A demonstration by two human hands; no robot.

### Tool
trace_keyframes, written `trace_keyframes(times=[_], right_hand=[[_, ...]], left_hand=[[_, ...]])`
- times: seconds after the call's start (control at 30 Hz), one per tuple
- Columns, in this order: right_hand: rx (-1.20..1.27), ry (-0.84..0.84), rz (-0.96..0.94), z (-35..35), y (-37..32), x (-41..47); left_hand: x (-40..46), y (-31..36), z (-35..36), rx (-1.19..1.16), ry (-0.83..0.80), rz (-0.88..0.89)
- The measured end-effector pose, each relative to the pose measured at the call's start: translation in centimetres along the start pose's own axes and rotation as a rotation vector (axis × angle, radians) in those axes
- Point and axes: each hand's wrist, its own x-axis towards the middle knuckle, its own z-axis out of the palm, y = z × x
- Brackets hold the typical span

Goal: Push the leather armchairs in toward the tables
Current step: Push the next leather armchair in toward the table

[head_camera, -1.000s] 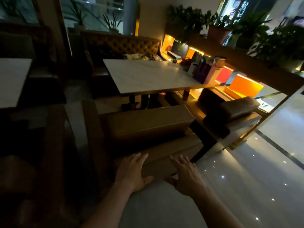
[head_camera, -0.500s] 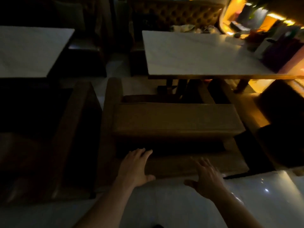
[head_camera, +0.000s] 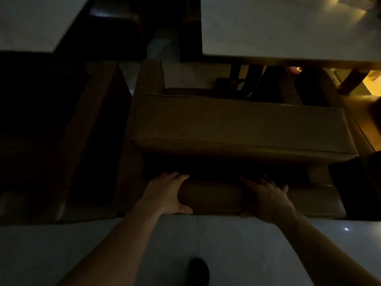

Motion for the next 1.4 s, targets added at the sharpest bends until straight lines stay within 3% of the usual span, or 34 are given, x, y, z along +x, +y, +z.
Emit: trace_keyframes(times=[0.37,0.8,1.2,1.4], right_hand=[[0.001,0.026,0.031,1.2,-1.0,-0.1],[0.025,0.027,-0.035,5.1,-7.7,-4.2],[0.102,-0.074,0.034,4.2,-8.3,-3.0],[0.104,-0.04,0.012,3.2,-8.7,-2.2]], left_hand=[[-1.6,-0.9,1.0,-0.065,0.11,0.073],[-7.5,-6.6,3.8,-0.025,0.173,0.07],[-6.5,-8.3,3.7,-0.066,0.111,0.099],[-5.5,-8.0,2.3,-0.072,0.109,0.081]])
